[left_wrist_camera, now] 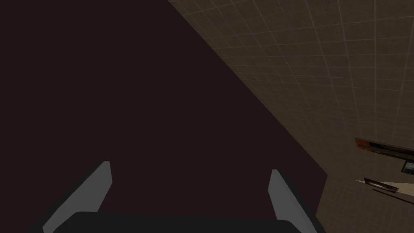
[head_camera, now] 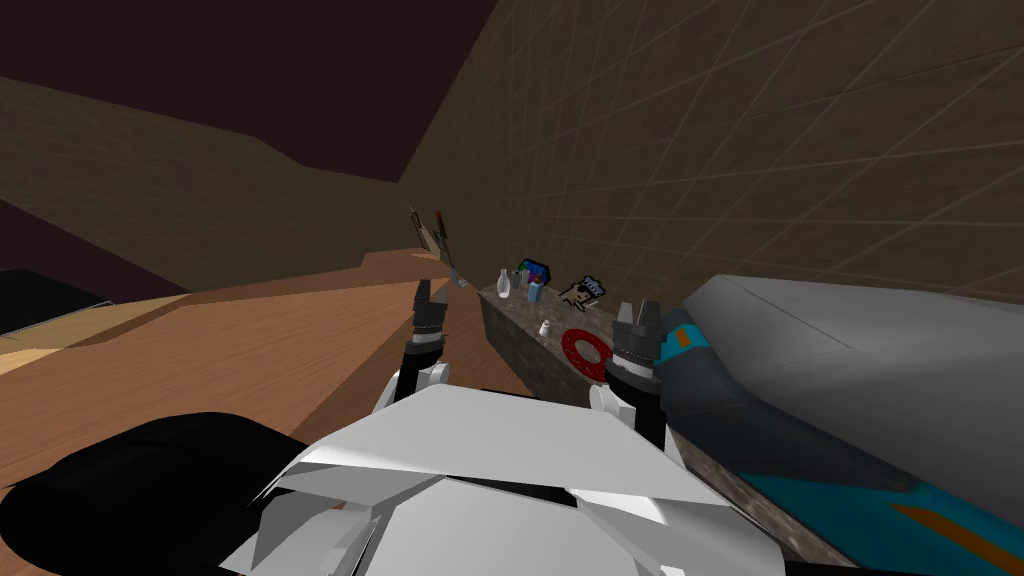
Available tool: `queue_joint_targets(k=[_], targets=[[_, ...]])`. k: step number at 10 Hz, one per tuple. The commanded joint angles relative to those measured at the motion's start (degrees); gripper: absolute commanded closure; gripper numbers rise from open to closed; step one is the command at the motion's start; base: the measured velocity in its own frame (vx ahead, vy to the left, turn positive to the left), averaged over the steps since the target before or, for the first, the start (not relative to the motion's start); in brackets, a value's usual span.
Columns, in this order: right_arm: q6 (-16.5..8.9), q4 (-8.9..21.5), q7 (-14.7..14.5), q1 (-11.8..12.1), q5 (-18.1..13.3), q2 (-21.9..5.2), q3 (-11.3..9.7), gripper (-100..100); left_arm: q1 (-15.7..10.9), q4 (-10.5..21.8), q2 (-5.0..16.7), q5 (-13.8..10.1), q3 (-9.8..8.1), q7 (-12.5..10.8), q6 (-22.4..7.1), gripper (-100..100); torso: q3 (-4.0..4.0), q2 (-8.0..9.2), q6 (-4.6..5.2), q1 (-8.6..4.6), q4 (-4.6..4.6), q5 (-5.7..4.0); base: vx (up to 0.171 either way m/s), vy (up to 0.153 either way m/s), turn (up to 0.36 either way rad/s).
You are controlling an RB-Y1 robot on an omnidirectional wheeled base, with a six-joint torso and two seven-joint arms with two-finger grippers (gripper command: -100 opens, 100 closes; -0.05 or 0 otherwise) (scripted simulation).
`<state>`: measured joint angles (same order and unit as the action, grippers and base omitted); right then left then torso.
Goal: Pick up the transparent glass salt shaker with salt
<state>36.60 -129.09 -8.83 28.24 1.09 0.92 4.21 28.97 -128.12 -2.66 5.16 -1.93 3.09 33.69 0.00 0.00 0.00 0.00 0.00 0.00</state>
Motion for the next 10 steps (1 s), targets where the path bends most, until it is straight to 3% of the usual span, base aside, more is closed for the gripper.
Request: queue_joint_targets(k=[1, 5, 10], targets=[[-0.2, 0.5, -0.6, 0.1, -0.3, -2.0, 0.0, -100, 0.0, 0.0, 0.0, 0.0, 0.0, 0.0, 0.0, 0, 0.0, 0.0, 0.0, 0.0, 0.0, 0.0, -0.014, 0.028, -0.022], [-1.2, 3.7, -3.9, 0.3, -1.9, -6.8, 0.2, -100, 0.0, 0.0, 0.0, 0.0, 0.01, 0.0, 0.0, 0, 0.1, 0.17, 0.0, 0.27, 0.04, 0.06, -0.044, 0.074, -0.055], [-3.4, 10.3, -10.9, 1.0, -4.9, -10.0, 0.5, -100, 0.0, 0.0, 0.0, 0.0, 0.01, 0.0, 0.0, 0, 0.15, 0.25, 0.0, 0.49, 0.06, 0.11, -0.067, 0.121, -0.092]])
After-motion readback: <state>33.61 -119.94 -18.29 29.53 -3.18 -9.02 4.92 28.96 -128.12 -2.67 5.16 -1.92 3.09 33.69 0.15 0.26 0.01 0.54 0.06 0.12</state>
